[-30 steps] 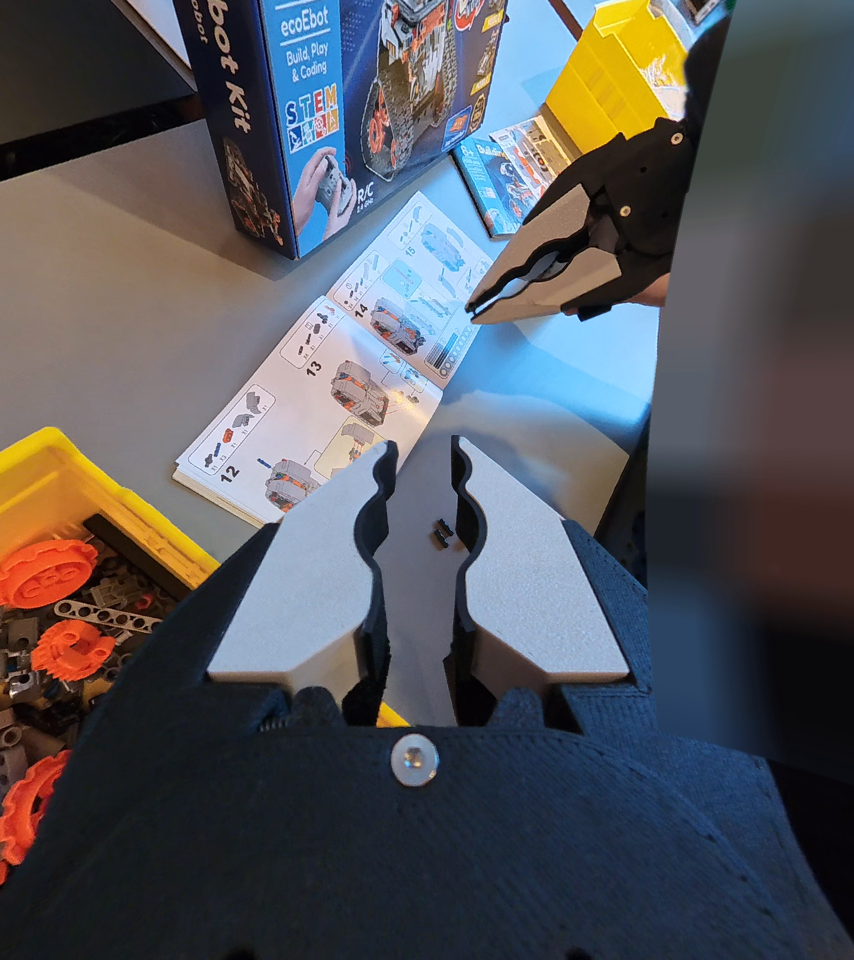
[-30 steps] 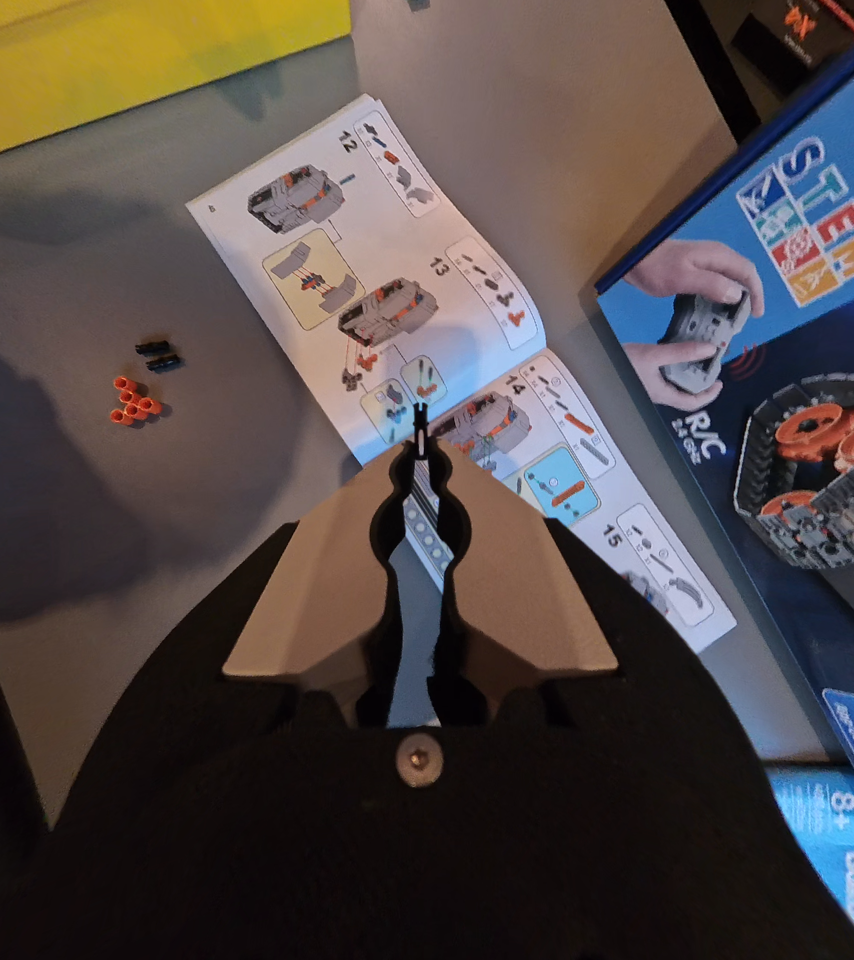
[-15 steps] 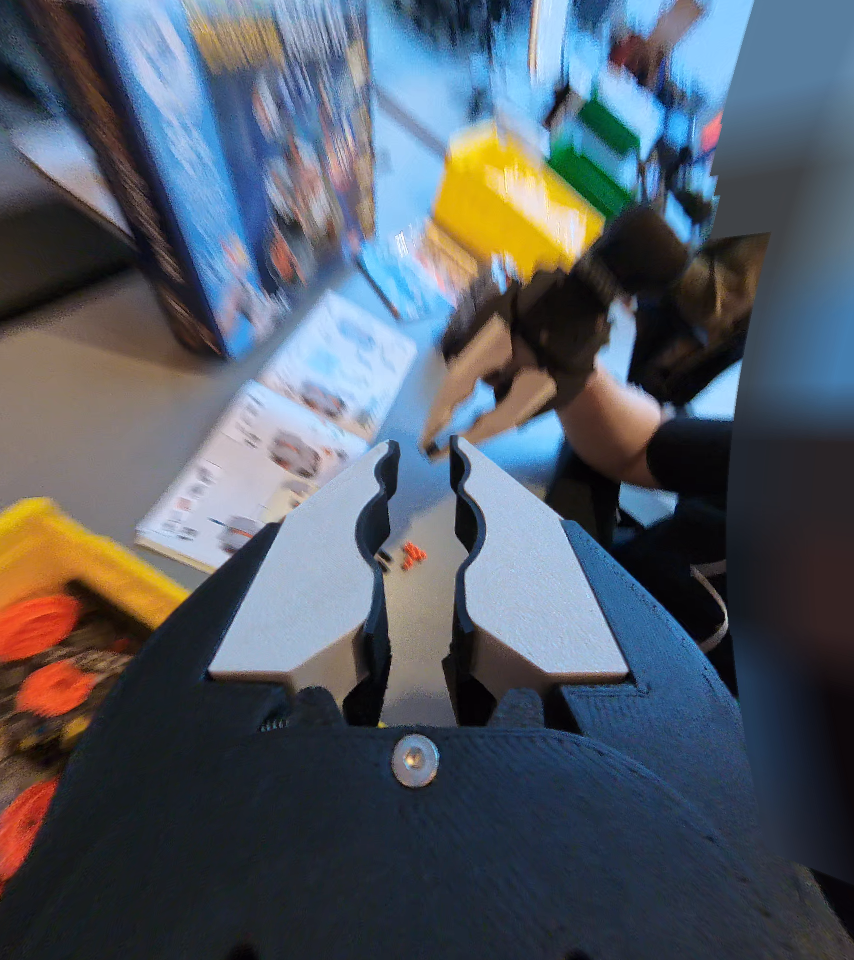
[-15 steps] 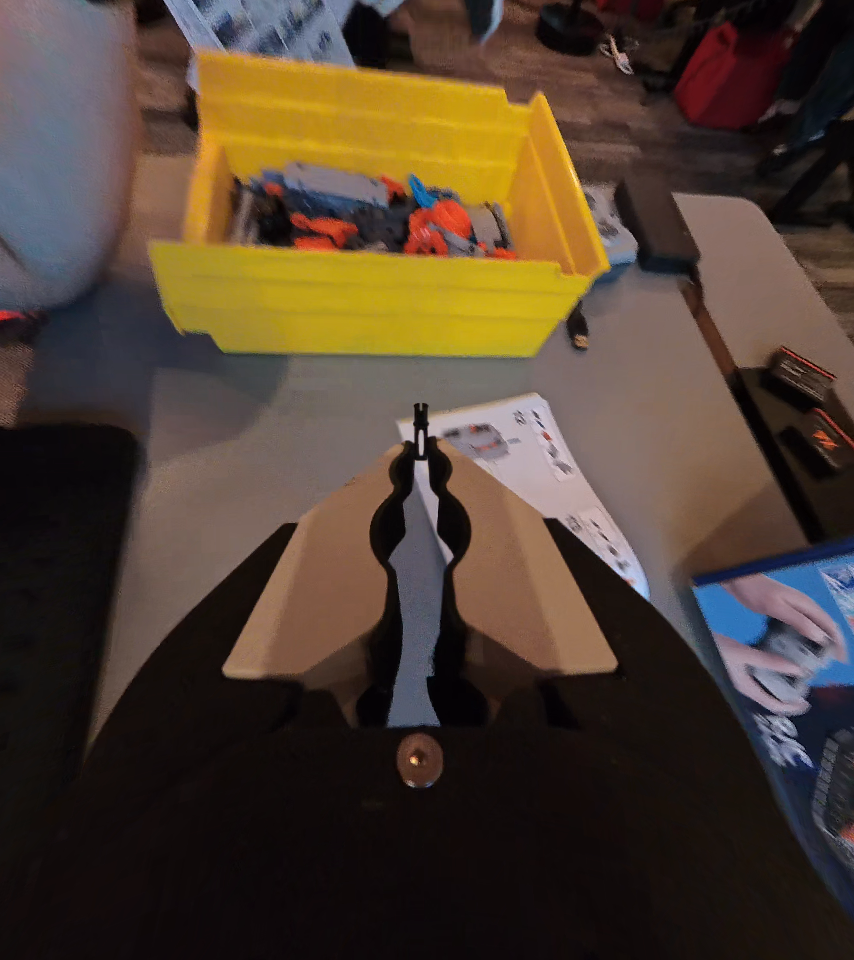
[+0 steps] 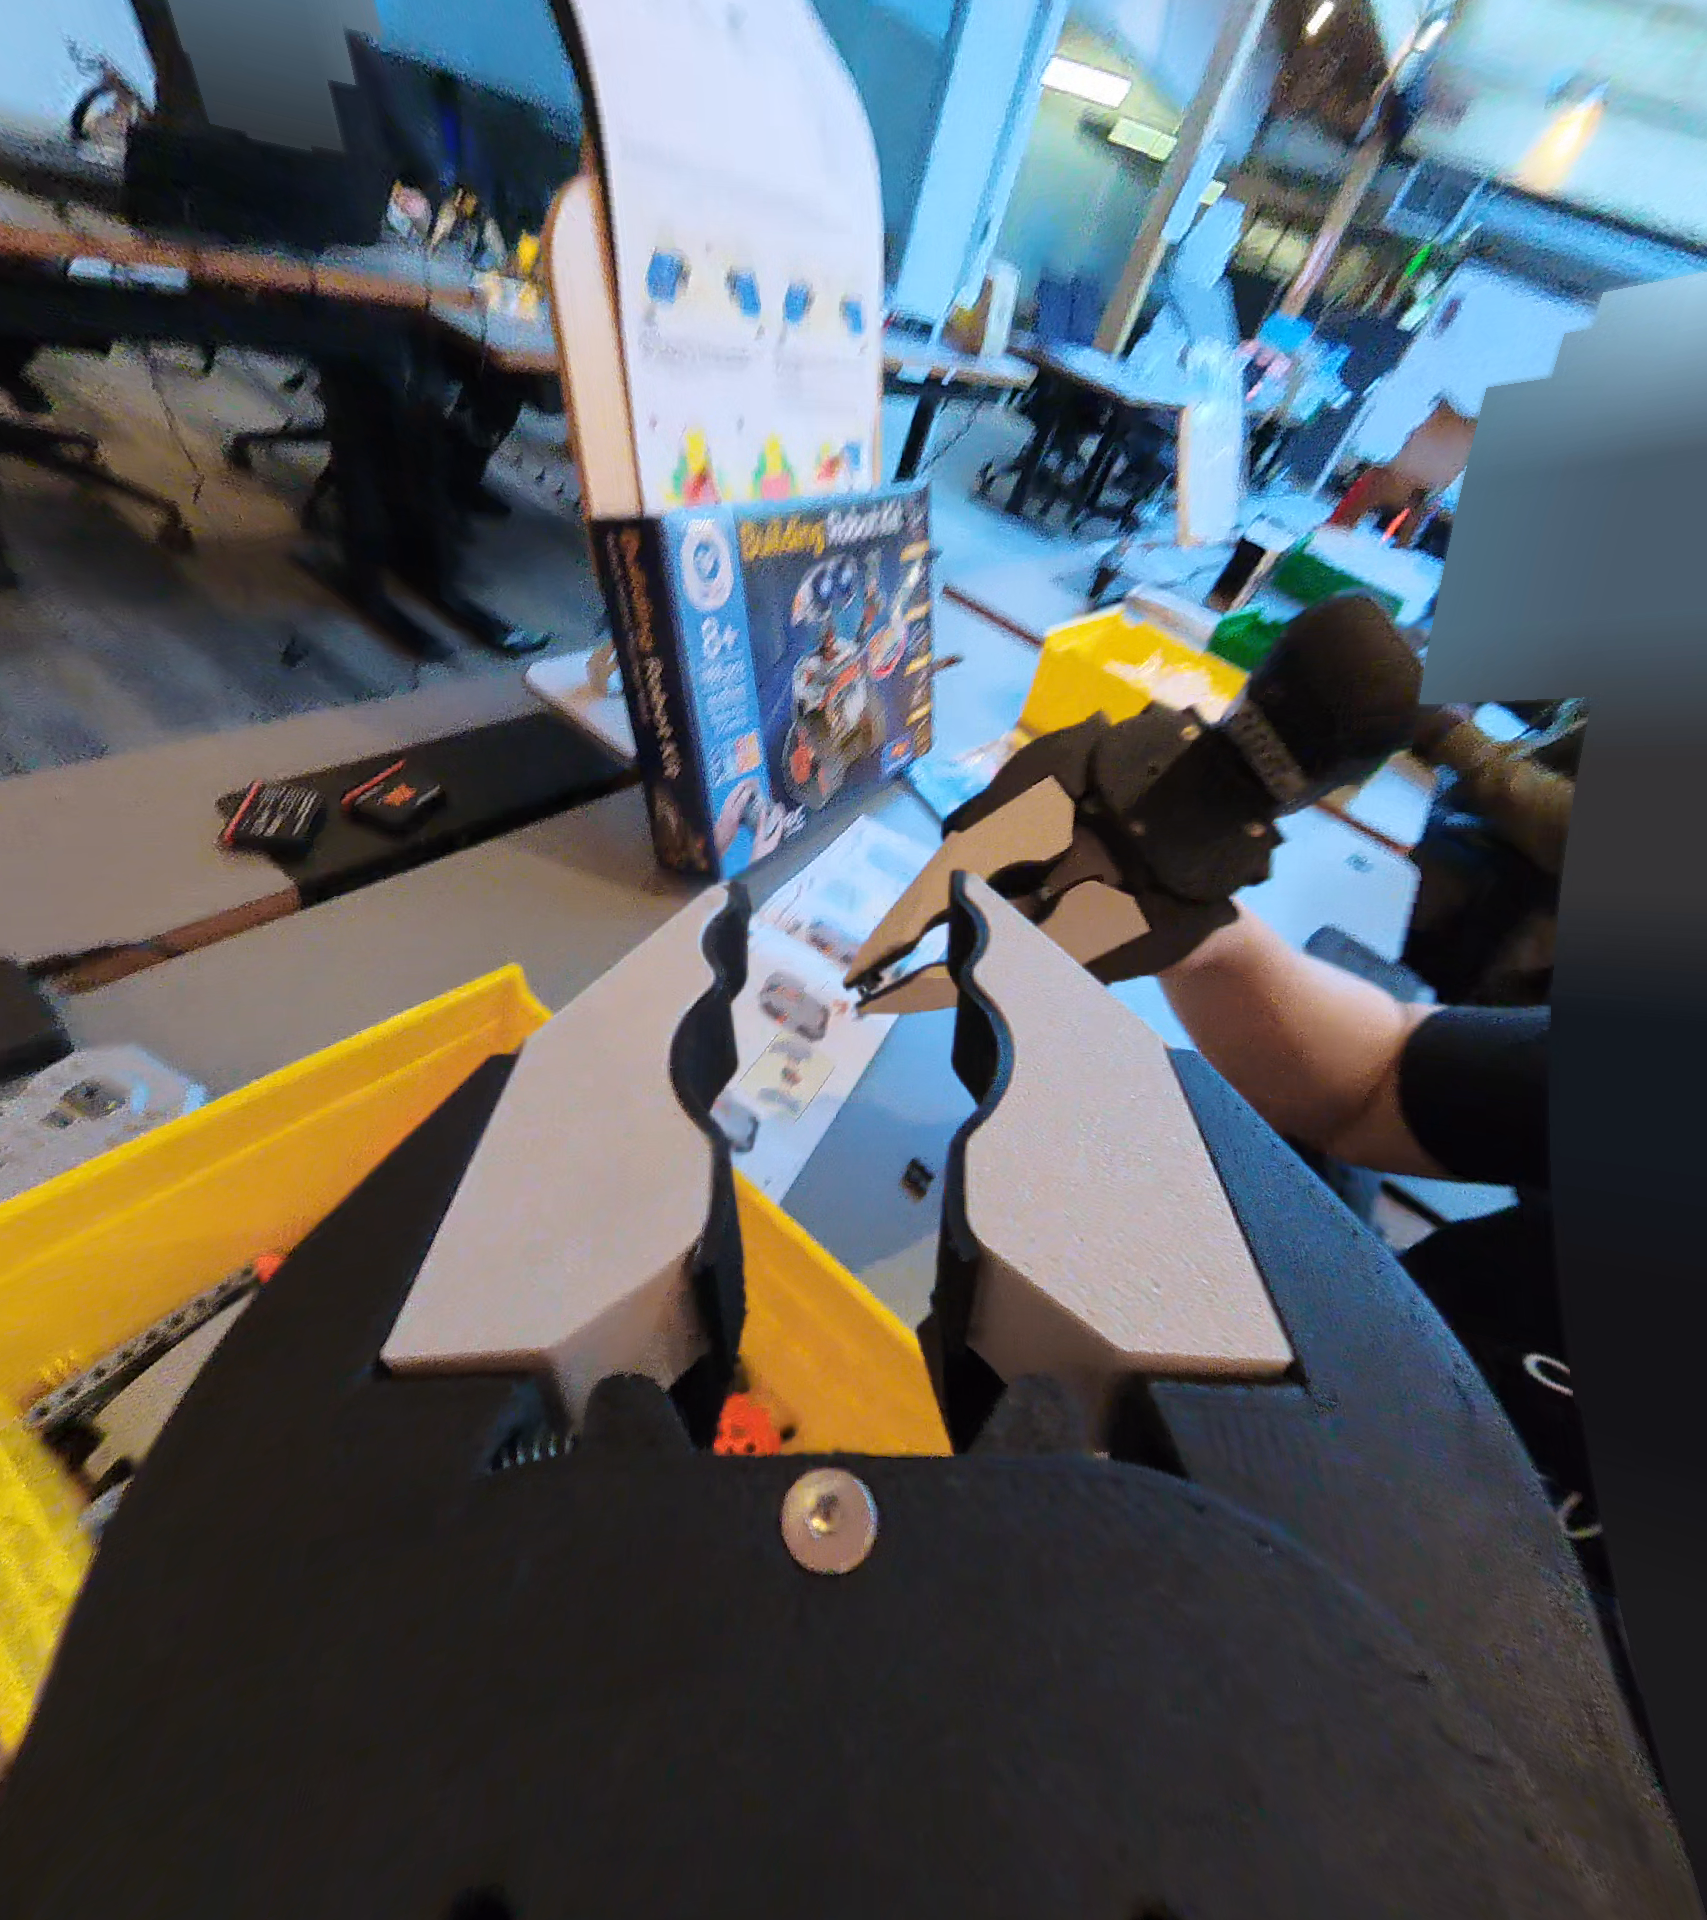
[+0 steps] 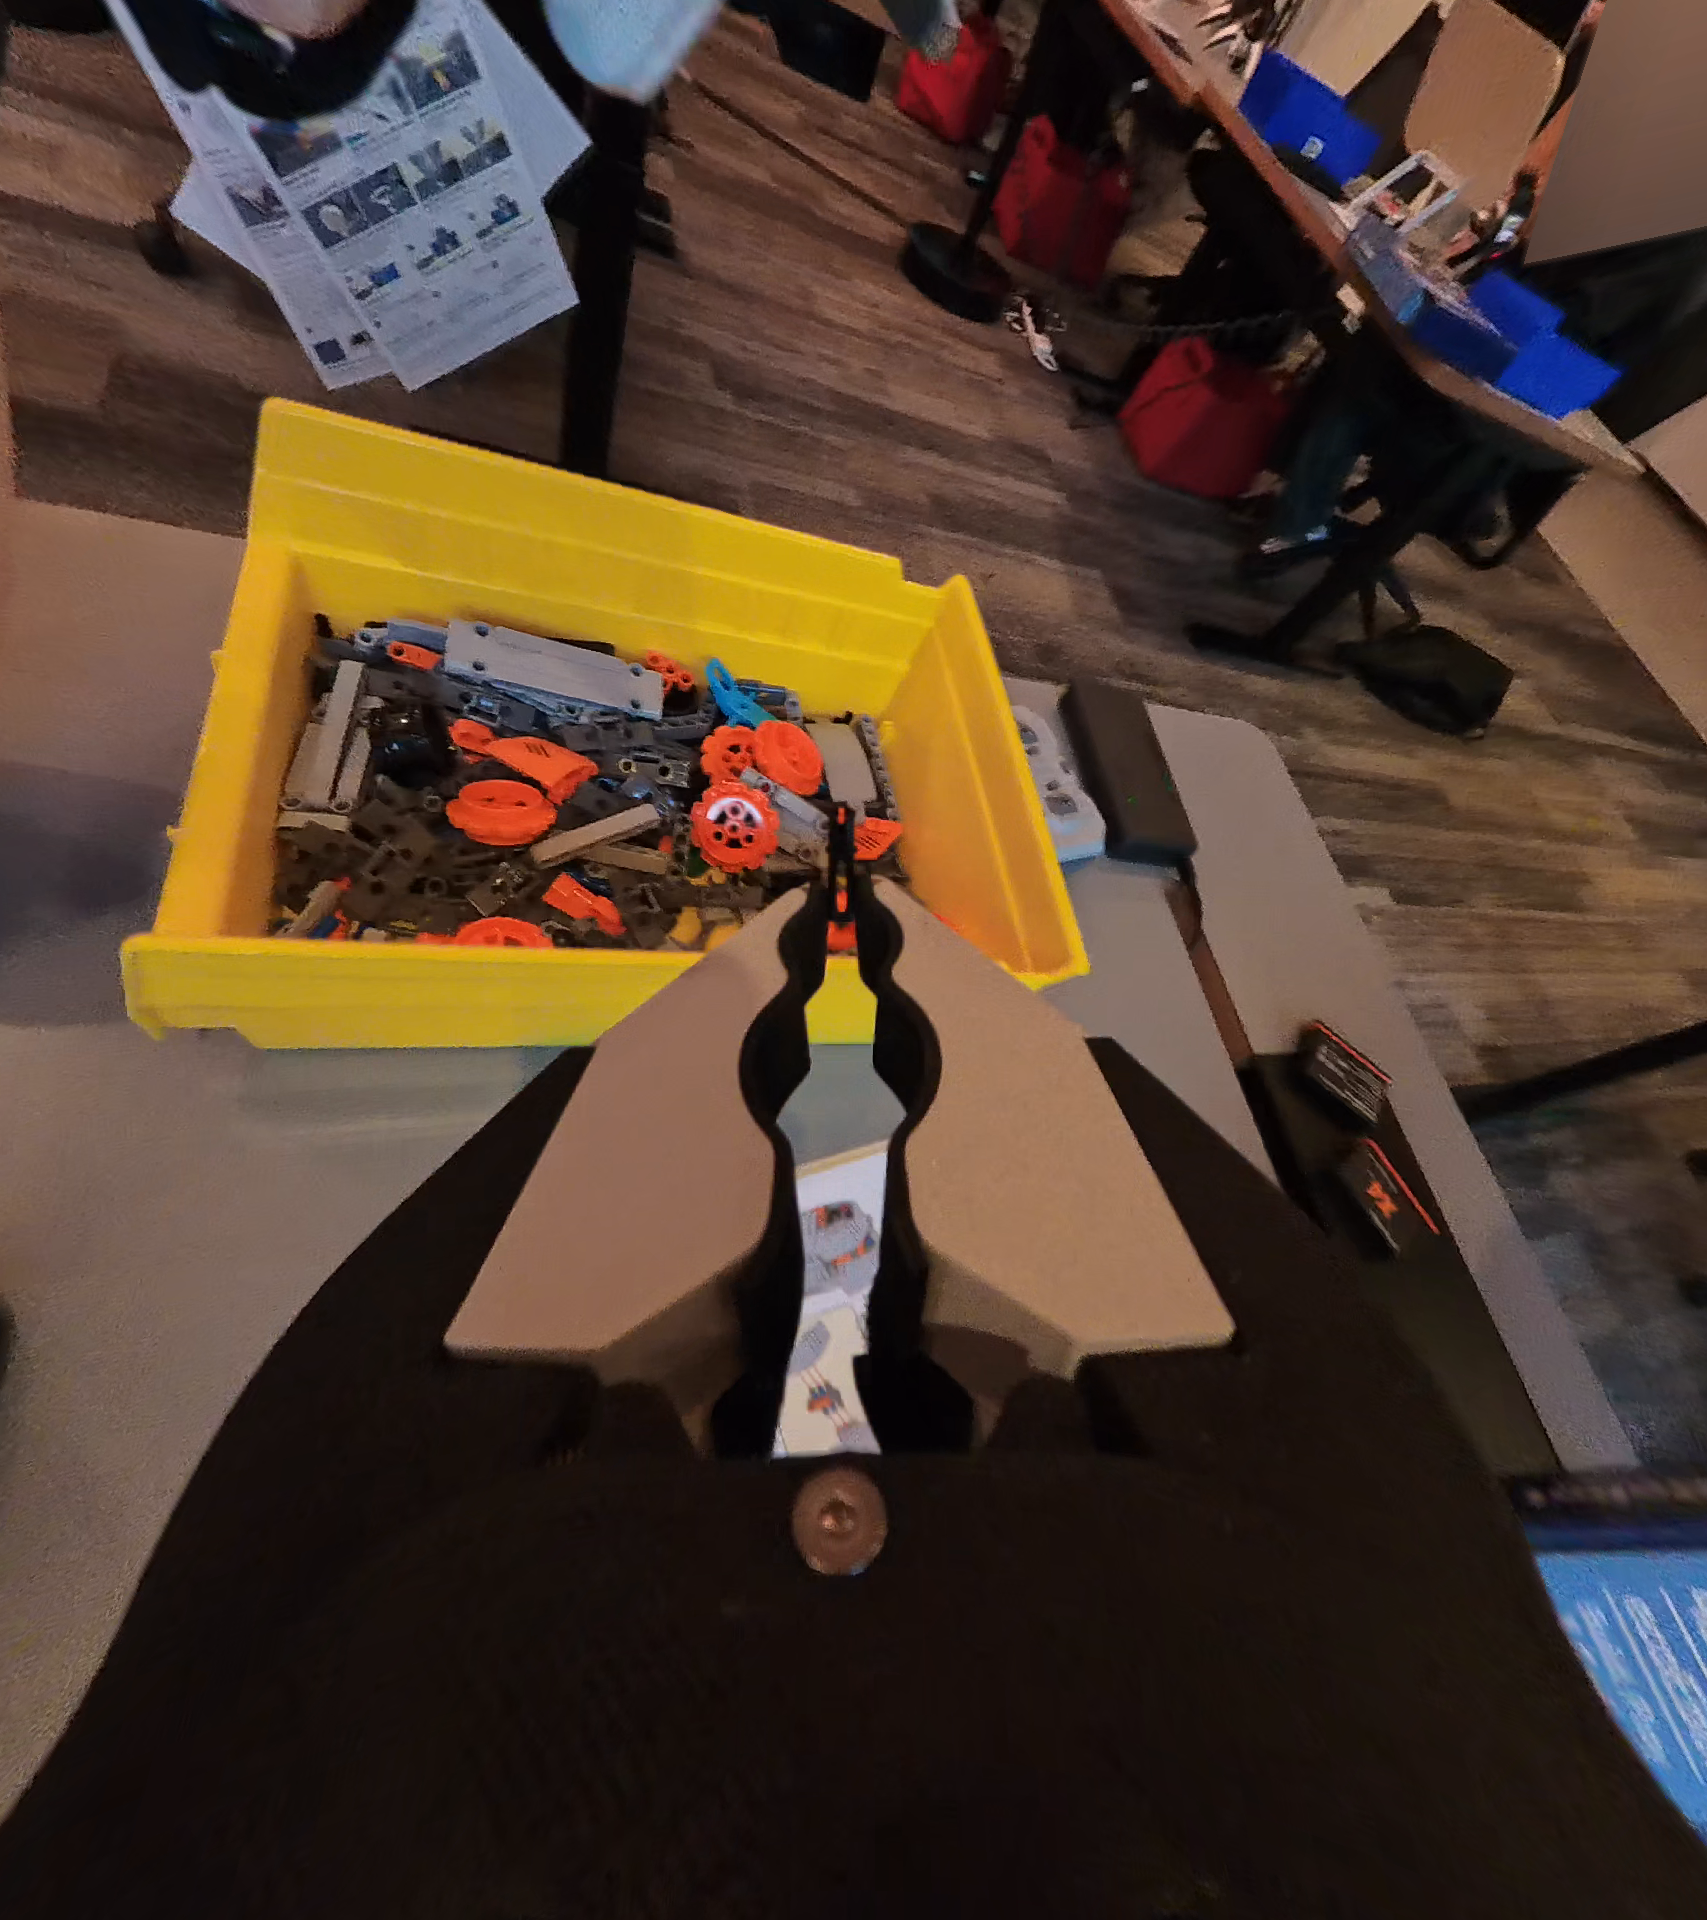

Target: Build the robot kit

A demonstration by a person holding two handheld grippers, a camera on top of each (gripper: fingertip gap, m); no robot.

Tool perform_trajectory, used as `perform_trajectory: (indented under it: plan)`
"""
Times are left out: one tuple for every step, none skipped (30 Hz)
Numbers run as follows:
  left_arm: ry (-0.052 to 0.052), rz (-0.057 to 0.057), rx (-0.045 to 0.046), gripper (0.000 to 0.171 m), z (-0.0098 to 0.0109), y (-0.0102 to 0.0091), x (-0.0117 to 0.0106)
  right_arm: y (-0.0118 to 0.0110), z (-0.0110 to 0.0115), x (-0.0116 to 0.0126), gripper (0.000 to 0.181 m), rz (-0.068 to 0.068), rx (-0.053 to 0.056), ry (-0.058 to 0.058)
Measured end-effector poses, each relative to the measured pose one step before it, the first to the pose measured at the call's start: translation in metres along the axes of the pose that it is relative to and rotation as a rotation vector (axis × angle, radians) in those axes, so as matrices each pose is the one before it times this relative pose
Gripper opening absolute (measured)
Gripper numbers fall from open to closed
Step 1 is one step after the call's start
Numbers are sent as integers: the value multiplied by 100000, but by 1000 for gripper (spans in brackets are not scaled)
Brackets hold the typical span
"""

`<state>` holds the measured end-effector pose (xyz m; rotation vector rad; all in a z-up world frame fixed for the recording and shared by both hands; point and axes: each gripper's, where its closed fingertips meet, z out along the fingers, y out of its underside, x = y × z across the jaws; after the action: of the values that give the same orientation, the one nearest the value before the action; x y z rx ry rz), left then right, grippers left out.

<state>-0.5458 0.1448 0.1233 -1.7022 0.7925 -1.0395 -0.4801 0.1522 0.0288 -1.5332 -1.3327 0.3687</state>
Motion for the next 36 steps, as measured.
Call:
perform_trajectory:
  plan:
    - [-2547, 262, -3711, 32, 519, 423, -373, -183, 848, -647, 3, 196, -851, -3853]
    - [-1969, -67, -2106, 26, 320, 154, -320, -237, 1053, -685, 3, 1389, -1388, -6504]
    - [-2666, -603, 349, 24, -52, -109, -423, -129, 1199, -355, 3, 1807, -2802, -7084]
    - [-4506, -1168, 2532, 24, -410, -375, -793, 138, 1290, -17, 3, 2068, -5153, -7442]
    - [-6074, -1518, 4421, 24, -785, -695, -1152, 109, 1267, 419, 3, 2223, -5548, -6484]
    - [-6767, -1320, 6454, 24, -1171, -904, -1366, -194, 1197, 810, 3, 1470, -2983, -4300]
    - [-6311, -1026, 8710, 26, -1409, -1293, -1387, -79, 1177, 650, 3, 2191, -2748, -5153]
    - [-5295, -1540, 10077, 28, -1531, -1508, -1288, 265, 1152, 284, 3, 4621, -4619, -7163]
    - [-4194, -2095, 9622, 28, -1505, -1462, -1221, 217, 1045, 403, 3, 5186, -4047, -5131]
    - [-3275, -1695, 7412, 29, -1300, -1215, -1017, 136, 869, 389, 3, 3310, -2793, -2951]
    - [-3043, -1059, 4416, 30, -1019, -803, -893, 161, 720, 301, 3, 921, -2404, -1287]
    - [-3006, -588, 1410, 30, -667, -299, -993, 330, 608, 316, 3, -408, -3168, 317]
    - [-2144, -493, -426, 31, -400, 14, -608, 432, 530, 306, 3, -875, -3910, 1021]
    - [-251, -591, -295, 30, -213, 41, -203, 405, 503, 180, 3, -798, -3540, 610]
    - [1525, -966, 563, 29, -15, -70, 131, 418, 485, -21, 3, -173, -3417, -534]
    - [2581, -1342, 460, 28, 152, -11, 384, 278, 428, -177, 3, 200, -2639, -1422]
    - [2716, -1189, -792, 27, 315, 213, 481, 222, 376, -230, 3, 267, -2242, -1790]
    - [2315, -415, -2443, 27, 438, 476, 421, 390, 338, -334, 3, 154, -3535, -2436]
    - [1625, 359, -3268, 28, 424, 600, 375, 447, 284, -262, 3, -194, -3980, -1760]
    - [939, 984, -2911, 28, 450, 416, 458, 337, 221, -132, 4, -563, -3289, -665]
    - [183, 1258, -1872, 28, 377, 272, 321, -23, 86, -145, 3, -943, -1288, -551]
    - [-355, 1421, -991, 28, 235, 127, 234, -177, 14, -48, 3, -654, -112, 99]
    - [-428, 1299, -465, 28, 201, 80, 167, -67, 10, 104, 3, -384, -851, 879]
    - [-153, 882, -208, 28, 155, 50, 217, 72, 36, 115, 3, -687, -1573, 672]
    - [-8, 527, -54, 28, 51, -8, 154, 149, 60, -49, 3, -810, -1991, -576]
    - [-97, 285, 226, 27, -36, -19, 46, 10, 54, 13, 3, -537, -857, -493]
    - [-319, 153, 217, 27, -32, -21, 48, -154, 60, 92, 3, -198, 358, -166]
    - [-453, 117, -60, 27, -38, 3, -15, -129, 70, -66, 3, 124, 484, -1303]
    - [-463, 60, -138, 28, -27, 16, -108, -92, 77, -227, 3, 177, 408, -2323]
    - [-442, -149, 197, 28, -35, 7, -227, -194, 71, -254, 3, -288, 1145, -2151]
    - [-339, -430, 471, 28, -58, -65, -159, -245, 84, -346, 4, -956, 1542, -2301]
    - [-127, -501, 315, 28, -56, -48, -106, -276, 146, -534, 10, -1445, 1578, -2941]
    - [-91, -388, -50, 28, -42, 11, -91, -233, 137, -472, 22, -1558, 1124, -2454]
    - [-232, -241, -297, 28, -43, 49, -82, -37, 63, -130, 26, -1262, -331, -763]
    - [-216, -85, -275, 29, -36, 34, -63, 164, -36, 211, 26, -1554, -1710, 680]
    - [-79, -14, -66, 29, -46, 5, -15, 302, -125, 566, 26, -2440, -2767, 2096]
